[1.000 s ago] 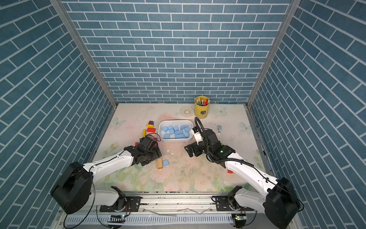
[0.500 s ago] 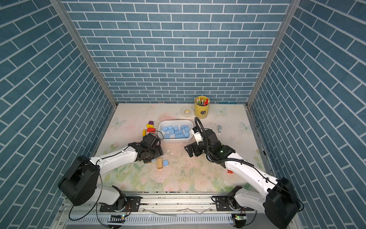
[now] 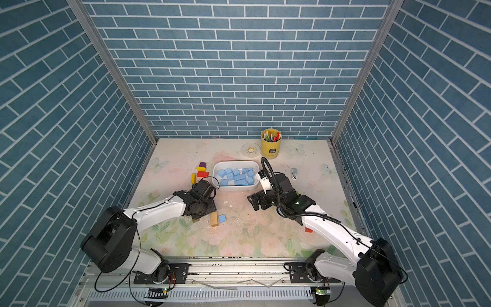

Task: Pick out the blue building blocks
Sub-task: Pick up the building block from the center of the board.

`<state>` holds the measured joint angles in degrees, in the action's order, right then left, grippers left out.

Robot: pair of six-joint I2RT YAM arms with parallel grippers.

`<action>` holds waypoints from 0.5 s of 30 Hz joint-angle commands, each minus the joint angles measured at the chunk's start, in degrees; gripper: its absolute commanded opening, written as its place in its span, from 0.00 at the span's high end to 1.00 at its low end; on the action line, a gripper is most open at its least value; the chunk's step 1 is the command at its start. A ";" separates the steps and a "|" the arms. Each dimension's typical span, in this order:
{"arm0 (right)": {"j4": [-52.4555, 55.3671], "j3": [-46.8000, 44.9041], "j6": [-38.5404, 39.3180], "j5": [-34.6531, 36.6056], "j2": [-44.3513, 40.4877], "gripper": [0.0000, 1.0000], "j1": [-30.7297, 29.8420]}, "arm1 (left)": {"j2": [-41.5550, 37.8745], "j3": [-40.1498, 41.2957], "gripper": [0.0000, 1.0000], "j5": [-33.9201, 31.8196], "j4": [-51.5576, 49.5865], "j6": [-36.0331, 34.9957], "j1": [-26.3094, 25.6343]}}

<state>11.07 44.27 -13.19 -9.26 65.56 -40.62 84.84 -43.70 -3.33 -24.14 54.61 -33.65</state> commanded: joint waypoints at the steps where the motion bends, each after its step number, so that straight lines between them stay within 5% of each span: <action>1: -1.18 -0.41 0.45 0.41 -0.26 0.01 -0.27 | 0.59 -0.30 0.42 -0.70 -1.87 0.03 0.11; 15: -1.06 -0.41 0.45 0.52 -0.34 0.01 -0.25 | 2.04 -0.60 0.55 -0.50 -2.58 0.23 0.09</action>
<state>11.09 44.27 -13.19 -9.26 65.56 -40.62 86.13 -43.70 -3.36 -25.04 54.78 -33.63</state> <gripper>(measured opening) 0.989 0.458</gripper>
